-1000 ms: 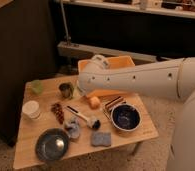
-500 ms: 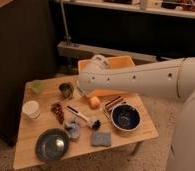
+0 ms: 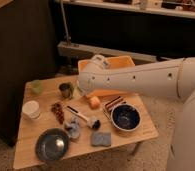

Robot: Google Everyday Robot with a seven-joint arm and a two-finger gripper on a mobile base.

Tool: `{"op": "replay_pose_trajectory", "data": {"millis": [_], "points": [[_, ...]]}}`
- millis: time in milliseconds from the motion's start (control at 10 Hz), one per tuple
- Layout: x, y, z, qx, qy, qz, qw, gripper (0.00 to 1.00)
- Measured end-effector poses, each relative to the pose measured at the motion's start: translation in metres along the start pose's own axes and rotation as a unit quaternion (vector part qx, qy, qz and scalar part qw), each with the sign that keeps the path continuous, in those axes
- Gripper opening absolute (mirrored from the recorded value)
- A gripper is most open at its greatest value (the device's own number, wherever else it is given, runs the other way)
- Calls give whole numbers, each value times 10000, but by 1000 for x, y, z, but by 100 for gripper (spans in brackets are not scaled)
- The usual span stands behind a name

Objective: Place towel in paper cup

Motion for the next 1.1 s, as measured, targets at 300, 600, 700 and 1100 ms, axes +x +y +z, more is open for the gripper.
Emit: {"op": "replay_pose_trajectory", "data": {"millis": [300,600,700,1100], "points": [[0,0,0,0,0,0,10000,62],[0,0,0,1,-2,-1,10000,62],[-1,0,1,4,-18,-7,10000,62],[-7,-48,15,476,-201,-468,9976,62]]}}
